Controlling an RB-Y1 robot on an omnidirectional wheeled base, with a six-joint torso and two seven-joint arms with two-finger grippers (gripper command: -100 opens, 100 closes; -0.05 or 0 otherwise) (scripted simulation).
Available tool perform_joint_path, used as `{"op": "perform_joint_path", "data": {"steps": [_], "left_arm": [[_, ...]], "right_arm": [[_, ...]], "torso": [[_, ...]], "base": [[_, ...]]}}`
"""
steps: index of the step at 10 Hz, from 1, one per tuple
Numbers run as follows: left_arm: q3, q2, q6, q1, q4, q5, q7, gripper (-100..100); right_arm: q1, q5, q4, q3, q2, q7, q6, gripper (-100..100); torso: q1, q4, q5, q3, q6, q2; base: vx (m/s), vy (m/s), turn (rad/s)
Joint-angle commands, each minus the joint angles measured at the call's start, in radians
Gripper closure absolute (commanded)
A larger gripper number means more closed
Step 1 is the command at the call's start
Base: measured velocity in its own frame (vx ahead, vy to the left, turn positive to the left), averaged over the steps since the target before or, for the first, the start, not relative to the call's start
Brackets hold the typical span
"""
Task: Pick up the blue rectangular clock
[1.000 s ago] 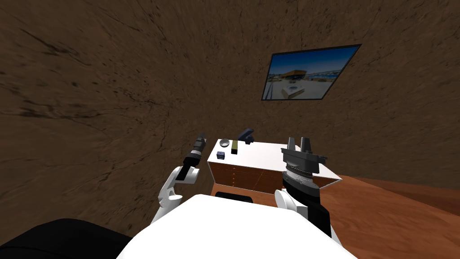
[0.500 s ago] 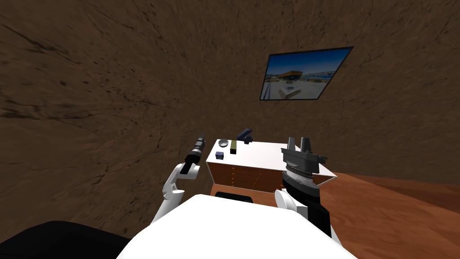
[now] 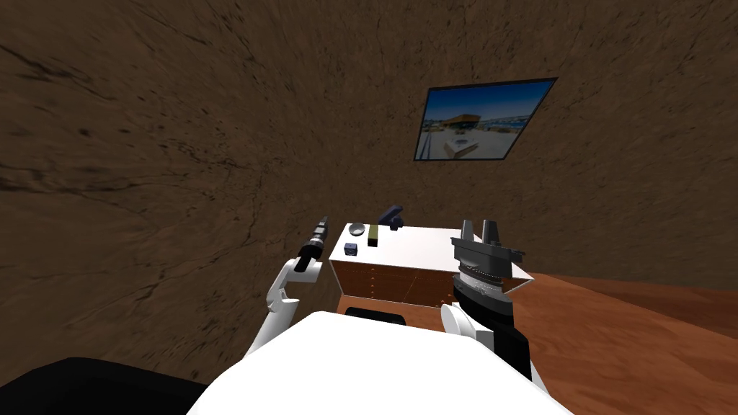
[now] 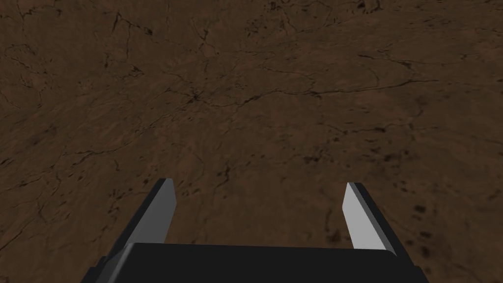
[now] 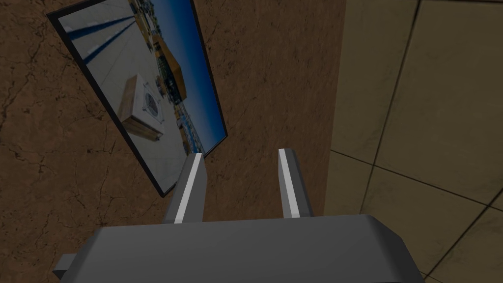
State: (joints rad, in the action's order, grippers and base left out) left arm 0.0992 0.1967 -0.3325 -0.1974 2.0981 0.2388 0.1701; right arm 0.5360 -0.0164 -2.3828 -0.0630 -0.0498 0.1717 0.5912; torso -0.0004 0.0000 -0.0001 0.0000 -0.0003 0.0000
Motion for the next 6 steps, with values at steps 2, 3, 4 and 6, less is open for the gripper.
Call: {"op": "perform_joint_path", "data": {"steps": [2,3,4,6], "left_arm": [[0.020,0.001,-0.070,0.039,-0.051,0.014,0.005,-100],[0.020,0.001,-0.089,0.039,-0.051,0.014,0.005,-100],[0.037,-0.002,-0.117,0.072,-0.090,0.025,0.006,-100],[0.037,-0.002,-0.158,0.072,-0.090,0.025,0.006,-100]], "right_arm": [[0.000,0.000,0.000,0.000,0.000,0.000,0.000,0],[0.000,0.000,0.000,0.000,0.000,0.000,0.000,0],[0.000,0.000,0.000,0.000,0.000,0.000,0.000,0],[0.000,0.000,0.000,0.000,0.000,0.000,0.000,0]], "torso": [[0.000,0.000,0.000,0.000,0.000,0.000],[0.000,0.000,0.000,0.000,0.000,0.000],[0.000,0.000,0.000,0.000,0.000,0.000],[0.000,0.000,0.000,0.000,0.000,0.000]], "base": [[-0.001,-0.009,-0.050],[0.000,0.000,0.000],[0.002,-0.006,-0.076],[0.002,-0.003,-0.008]]}}
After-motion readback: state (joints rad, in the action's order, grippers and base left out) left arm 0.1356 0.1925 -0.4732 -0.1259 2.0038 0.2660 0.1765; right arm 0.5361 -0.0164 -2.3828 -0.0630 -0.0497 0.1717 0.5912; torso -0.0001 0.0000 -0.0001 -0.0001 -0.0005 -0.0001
